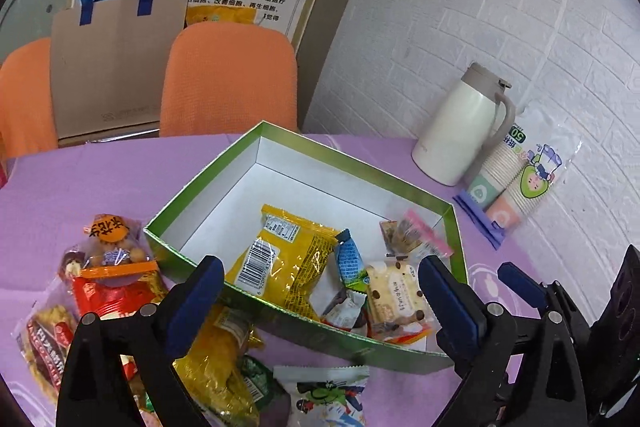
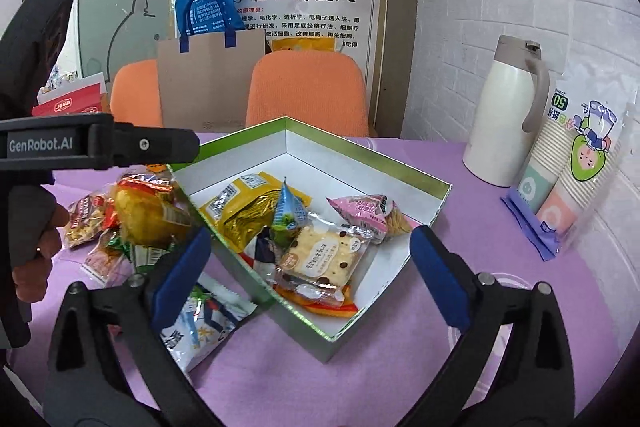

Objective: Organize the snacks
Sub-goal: 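Grasp the white bag with the right tool while the left tool grasps the red spicy strip pack, then carry the white bag and red pack into the box and release, then move the right tool to the green pea snack bag and grasp it, then grasp the green wrapped candy with the left tool while the right tool holds the green bag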

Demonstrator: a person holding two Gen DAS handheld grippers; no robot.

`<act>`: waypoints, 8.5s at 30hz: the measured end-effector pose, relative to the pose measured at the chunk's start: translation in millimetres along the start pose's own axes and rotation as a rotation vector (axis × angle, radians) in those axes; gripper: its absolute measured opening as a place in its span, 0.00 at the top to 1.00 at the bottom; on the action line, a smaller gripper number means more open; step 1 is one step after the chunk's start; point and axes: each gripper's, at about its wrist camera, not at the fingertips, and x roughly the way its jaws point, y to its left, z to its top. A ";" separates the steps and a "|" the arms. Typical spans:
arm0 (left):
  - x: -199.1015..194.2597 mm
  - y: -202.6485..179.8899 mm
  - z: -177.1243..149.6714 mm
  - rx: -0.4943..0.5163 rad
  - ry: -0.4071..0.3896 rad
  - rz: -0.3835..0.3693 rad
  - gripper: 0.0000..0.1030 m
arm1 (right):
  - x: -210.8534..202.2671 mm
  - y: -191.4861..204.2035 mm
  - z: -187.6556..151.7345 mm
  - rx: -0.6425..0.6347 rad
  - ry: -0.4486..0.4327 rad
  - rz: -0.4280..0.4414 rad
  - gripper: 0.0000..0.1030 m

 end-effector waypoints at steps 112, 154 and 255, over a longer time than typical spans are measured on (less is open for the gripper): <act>20.0 -5.3 26.6 0.049 0.067 0.069 0.77 | 103.2 -19.8 32.7 0.118 0.231 0.075 0.49; -109.7 45.8 -83.4 -0.093 -0.033 0.235 0.13 | 2.2 56.2 -34.8 0.134 0.204 0.279 0.03; -17.9 94.8 -95.2 -0.037 0.163 0.097 0.59 | 9.7 67.9 -84.4 0.098 0.342 0.215 0.38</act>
